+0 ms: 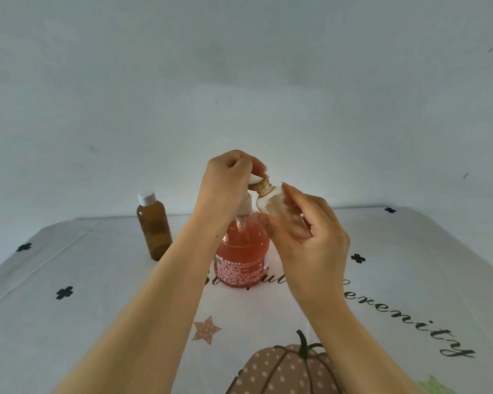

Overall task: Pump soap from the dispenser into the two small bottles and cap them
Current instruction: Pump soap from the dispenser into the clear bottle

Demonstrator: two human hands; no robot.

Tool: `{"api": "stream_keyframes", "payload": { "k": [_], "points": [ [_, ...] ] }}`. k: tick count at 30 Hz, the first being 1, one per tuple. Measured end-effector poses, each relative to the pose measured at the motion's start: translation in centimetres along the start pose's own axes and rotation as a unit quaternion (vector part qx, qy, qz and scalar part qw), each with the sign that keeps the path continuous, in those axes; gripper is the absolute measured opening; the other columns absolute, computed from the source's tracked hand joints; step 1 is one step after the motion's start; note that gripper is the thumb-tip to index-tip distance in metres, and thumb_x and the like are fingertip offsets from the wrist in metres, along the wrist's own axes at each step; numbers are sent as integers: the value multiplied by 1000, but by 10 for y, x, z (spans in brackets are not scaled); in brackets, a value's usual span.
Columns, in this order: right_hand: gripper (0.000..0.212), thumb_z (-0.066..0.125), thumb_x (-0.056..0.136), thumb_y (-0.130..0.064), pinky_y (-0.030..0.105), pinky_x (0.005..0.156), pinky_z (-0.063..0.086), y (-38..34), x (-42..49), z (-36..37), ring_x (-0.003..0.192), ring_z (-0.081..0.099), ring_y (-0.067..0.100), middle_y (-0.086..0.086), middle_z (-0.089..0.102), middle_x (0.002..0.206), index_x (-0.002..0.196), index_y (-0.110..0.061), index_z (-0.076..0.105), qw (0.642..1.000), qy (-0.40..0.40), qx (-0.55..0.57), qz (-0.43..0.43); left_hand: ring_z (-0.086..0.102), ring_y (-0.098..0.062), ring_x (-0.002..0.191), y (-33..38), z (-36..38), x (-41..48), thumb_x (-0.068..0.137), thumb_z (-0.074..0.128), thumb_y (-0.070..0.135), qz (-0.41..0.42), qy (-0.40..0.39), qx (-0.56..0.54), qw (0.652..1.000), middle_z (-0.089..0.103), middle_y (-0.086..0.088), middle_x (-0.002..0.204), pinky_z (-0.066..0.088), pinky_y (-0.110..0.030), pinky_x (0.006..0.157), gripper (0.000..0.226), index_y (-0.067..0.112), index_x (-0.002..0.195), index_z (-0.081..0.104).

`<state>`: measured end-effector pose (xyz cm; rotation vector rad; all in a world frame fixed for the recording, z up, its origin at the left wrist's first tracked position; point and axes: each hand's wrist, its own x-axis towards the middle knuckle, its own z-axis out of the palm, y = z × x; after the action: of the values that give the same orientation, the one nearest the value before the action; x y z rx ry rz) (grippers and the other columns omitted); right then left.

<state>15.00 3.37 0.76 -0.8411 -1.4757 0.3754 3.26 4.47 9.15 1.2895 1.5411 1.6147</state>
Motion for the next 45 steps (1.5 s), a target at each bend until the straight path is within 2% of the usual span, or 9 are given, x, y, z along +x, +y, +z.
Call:
{"api": "stream_keyframes", "payload": {
  "k": [12, 16, 23, 28, 34, 36, 39, 42, 45],
  "points": [
    [54, 78, 78, -35, 21, 89, 53, 1, 0, 1, 105, 64, 12, -10, 66, 111, 127, -17, 66, 999, 15, -13, -29, 55, -20, 66, 0, 0, -1, 83, 37, -1, 10, -9, -4, 1000, 73, -3, 80, 42, -32, 61, 32, 5, 82, 69],
    [53, 78, 78, -36, 29, 88, 55, 3, -1, 2, 106, 64, 13, -11, 65, 110, 126, -18, 67, 1000, 20, -4, -14, 60, -4, 60, -3, 1, -2, 83, 36, -4, 36, -20, 8, 999, 73, -4, 78, 46, -16, 53, 33, 4, 79, 68],
    [52, 82, 79, -37, 25, 91, 53, 8, -8, 8, 107, 64, 8, -16, 65, 111, 126, -21, 67, 999, 8, 17, 38, 65, -9, 68, -14, 4, -4, 83, 36, -3, 32, -15, 8, 999, 72, -6, 73, 51, -21, 60, 31, 7, 72, 64],
    [59, 63, 84, -57, 17, 84, 52, 7, -6, 6, 101, 64, 5, -15, 64, 109, 130, -21, 64, 999, -20, 22, 40, 64, -13, 63, -10, 5, -6, 84, 37, -1, 24, 7, -9, 1000, 72, -7, 76, 47, -25, 53, 30, 9, 72, 63],
    [60, 47, 88, -67, 28, 75, 55, 8, -7, 5, 85, 62, 3, -19, 61, 94, 143, -43, 46, 996, -77, -41, 31, 65, -12, 61, -5, 2, -8, 90, 40, 4, -19, 10, -58, 998, 73, -5, 76, 50, -23, 56, 26, 11, 83, 64],
    [64, 35, 88, -74, 24, 70, 47, 8, -5, 2, 79, 56, -1, -22, 56, 88, 147, -50, 35, 991, -98, -90, 26, 63, -9, 56, -4, 2, -8, 90, 40, 3, -20, 11, -69, 997, 72, -5, 74, 48, -20, 50, 26, 10, 83, 64],
    [69, 23, 85, -81, 24, 69, 41, 0, -3, -3, 93, 60, 2, -20, 61, 107, 149, -58, 9, 971, -168, -168, 27, 62, -8, 56, -4, 3, -10, 89, 40, 3, -20, 15, -78, 997, 72, -7, 76, 48, -22, 52, 25, 9, 82, 64],
    [71, 44, 92, -64, 28, 71, 45, -3, 0, -8, 91, 62, 8, -16, 62, 105, 145, -64, -3, 960, -226, -155, 59, 62, -11, 58, -6, 3, -11, 88, 40, 4, -20, 20, -70, 997, 73, -7, 79, 44, -24, 52, 26, 11, 82, 64],
    [83, 62, 91, -27, 23, 78, 51, -2, 5, -16, 87, 63, 8, -12, 61, 101, 147, -63, 13, 960, -255, -55, 98, 62, -13, 60, -6, 3, -11, 87, 41, 5, -16, 22, -59, 998, 73, -7, 80, 43, -25, 51, 25, 12, 81, 64]
  ]
}}
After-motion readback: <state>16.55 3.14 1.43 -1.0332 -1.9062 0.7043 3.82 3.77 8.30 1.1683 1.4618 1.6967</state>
